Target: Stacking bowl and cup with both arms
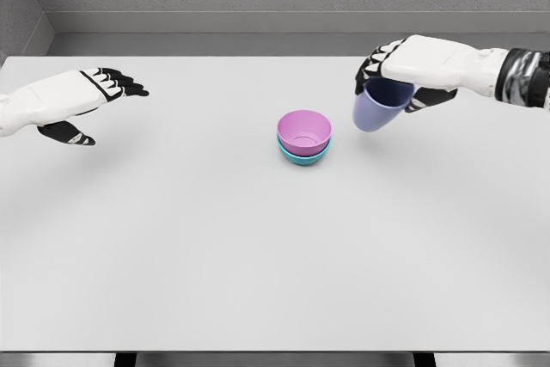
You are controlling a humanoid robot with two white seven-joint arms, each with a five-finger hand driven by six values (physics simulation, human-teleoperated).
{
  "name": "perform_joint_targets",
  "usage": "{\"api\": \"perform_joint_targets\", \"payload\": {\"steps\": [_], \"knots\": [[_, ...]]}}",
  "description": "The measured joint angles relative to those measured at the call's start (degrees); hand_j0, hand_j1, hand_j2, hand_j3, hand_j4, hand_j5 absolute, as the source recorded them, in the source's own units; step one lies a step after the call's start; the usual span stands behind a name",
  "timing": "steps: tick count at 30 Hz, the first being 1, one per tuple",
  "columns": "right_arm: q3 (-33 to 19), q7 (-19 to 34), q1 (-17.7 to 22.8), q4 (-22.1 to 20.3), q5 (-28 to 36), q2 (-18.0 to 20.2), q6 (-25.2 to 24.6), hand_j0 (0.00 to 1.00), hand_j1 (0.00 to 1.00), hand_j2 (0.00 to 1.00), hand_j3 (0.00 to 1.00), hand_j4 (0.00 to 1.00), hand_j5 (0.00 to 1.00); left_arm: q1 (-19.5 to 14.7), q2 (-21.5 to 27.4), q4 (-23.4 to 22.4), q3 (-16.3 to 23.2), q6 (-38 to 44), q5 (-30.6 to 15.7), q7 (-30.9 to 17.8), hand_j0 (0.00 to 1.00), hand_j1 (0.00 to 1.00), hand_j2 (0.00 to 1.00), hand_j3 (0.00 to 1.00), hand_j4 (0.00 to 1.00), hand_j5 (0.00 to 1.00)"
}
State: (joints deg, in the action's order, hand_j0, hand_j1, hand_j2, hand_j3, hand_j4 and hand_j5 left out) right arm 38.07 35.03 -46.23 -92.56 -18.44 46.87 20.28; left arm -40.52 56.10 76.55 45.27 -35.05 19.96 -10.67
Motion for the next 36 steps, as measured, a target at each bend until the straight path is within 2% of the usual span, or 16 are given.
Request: {"api": "perform_joint_targets", "payload": {"steps": [19,36], "knots": [[-0.1,0.0,-1.0,-0.1,0.1,-2.0,0.0,0.62,0.62,0.62,0.62,0.62,0.62,0.0,0.0,-0.1,0.0,0.0,0.0,0.0,1.0,1.0,1.0,1.0,1.0,1.0],[0.0,0.0,-1.8,-1.4,0.1,-5.5,-0.1,0.62,0.62,0.62,0.62,0.62,0.62,0.0,0.0,0.0,0.0,0.0,0.0,0.0,1.0,1.0,1.0,1.0,1.0,1.0]]}}
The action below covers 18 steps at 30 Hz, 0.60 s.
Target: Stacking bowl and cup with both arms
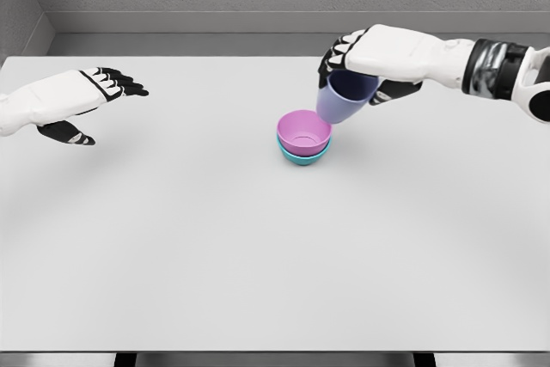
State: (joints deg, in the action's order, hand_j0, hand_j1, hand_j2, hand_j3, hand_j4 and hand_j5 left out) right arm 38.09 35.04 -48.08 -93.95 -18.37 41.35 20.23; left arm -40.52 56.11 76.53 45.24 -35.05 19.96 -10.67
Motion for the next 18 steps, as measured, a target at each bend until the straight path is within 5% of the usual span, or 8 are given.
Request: {"api": "perform_joint_targets", "payload": {"steps": [18], "knots": [[0.6,0.0,0.4,-2.7,0.2,-1.9,0.0,0.62,0.62,0.62,0.62,0.62,0.62,0.0,0.0,0.0,0.0,0.0,0.0,0.0,1.0,1.0,1.0,1.0,1.0,1.0]]}}
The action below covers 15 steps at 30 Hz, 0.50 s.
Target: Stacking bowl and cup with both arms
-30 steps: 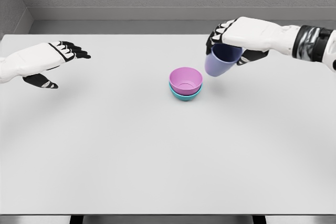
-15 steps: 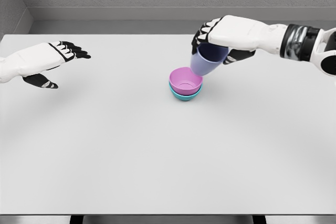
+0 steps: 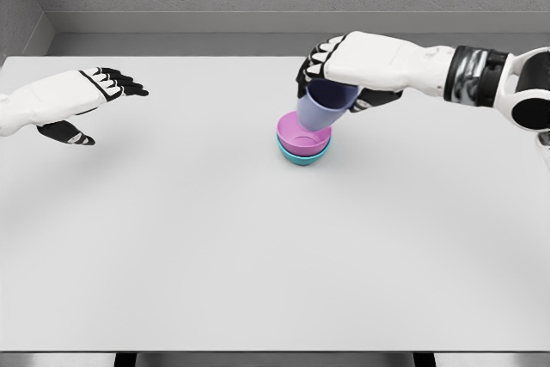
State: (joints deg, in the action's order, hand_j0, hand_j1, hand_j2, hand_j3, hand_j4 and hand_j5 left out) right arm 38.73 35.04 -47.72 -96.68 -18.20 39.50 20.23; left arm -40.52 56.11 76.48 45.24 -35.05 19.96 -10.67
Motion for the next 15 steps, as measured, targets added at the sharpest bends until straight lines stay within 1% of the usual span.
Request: {"api": "perform_joint_targets", "payload": {"steps": [15], "knots": [[1.3,0.0,0.5,0.7,-0.1,-0.6,0.0,0.62,0.62,0.62,0.62,0.62,0.62,0.0,0.0,0.0,0.0,0.0,0.0,0.0,1.0,1.0,1.0,1.0,1.0,1.0]]}}
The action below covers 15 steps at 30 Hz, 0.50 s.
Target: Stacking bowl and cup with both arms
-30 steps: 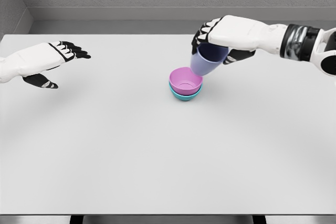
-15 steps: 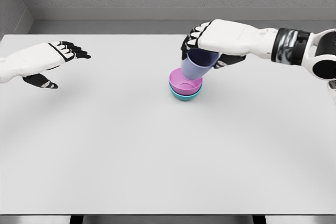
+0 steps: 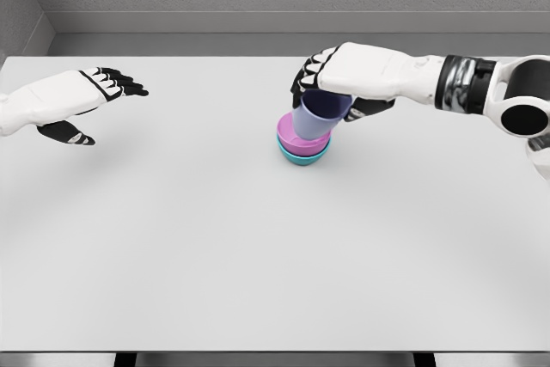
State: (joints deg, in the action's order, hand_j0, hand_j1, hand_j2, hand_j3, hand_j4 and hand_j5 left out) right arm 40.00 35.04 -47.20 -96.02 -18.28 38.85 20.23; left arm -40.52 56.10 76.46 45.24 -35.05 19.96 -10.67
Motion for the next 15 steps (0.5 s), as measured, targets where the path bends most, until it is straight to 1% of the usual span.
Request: {"api": "perform_joint_targets", "payload": {"steps": [5,15], "knots": [[0.1,0.0,-0.1,1.8,-0.2,-0.3,0.0,0.62,0.62,0.62,0.62,0.62,0.62,0.0,0.0,0.0,0.0,0.0,0.0,0.0,1.0,1.0,1.0,1.0,1.0,1.0],[0.6,0.0,-0.1,3.6,-0.3,-1.5,0.0,0.62,0.62,0.62,0.62,0.62,0.62,0.0,0.0,0.0,0.0,0.0,0.0,0.0,1.0,1.0,1.0,1.0,1.0,1.0]]}}
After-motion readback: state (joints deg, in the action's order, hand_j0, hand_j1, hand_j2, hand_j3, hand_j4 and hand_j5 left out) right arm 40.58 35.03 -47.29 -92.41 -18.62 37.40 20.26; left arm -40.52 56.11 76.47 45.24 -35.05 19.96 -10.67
